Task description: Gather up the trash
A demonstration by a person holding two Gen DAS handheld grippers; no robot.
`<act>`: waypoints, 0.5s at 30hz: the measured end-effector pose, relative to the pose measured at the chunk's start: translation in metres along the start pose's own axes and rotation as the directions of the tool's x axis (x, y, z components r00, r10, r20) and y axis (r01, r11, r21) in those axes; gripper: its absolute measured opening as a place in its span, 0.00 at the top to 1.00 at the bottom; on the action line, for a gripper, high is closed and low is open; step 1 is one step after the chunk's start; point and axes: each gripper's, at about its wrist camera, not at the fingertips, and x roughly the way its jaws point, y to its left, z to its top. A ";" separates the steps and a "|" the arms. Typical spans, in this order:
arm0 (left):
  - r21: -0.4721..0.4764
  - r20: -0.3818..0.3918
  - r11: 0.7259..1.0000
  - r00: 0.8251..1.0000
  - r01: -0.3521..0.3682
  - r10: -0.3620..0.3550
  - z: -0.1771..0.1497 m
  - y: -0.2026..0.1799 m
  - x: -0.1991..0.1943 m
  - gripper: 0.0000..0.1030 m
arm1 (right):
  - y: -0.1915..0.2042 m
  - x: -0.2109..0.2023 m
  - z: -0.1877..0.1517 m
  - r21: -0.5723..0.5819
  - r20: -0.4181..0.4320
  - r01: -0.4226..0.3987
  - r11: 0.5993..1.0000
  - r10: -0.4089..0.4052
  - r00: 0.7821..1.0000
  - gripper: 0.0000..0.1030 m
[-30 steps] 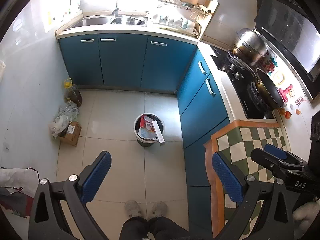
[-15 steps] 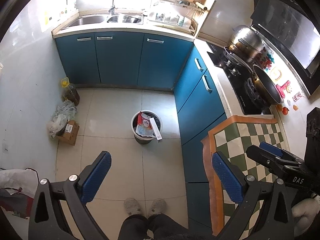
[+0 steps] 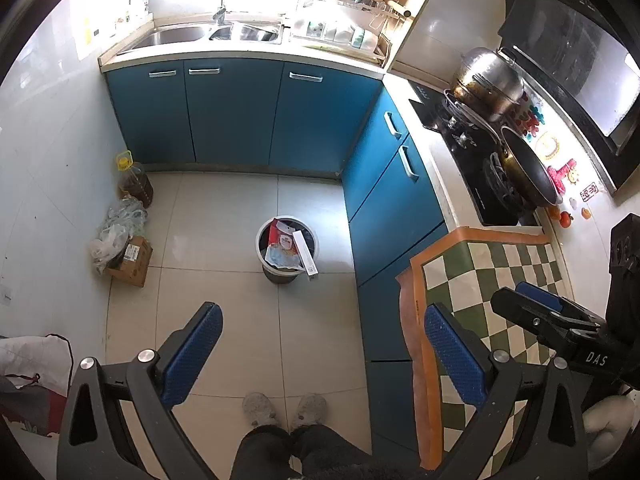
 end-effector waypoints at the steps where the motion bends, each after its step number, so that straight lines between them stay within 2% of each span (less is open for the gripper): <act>1: 0.003 -0.001 1.000 1.000 0.000 0.000 0.001 0.000 0.000 0.00 | 0.000 0.000 0.000 -0.001 0.000 0.002 1.000 -0.002 1.000 0.00; 15: 0.006 0.005 1.000 1.000 -0.010 0.010 0.000 -0.002 0.000 0.00 | 0.002 -0.002 0.000 -0.001 0.004 0.004 1.000 -0.004 1.000 0.00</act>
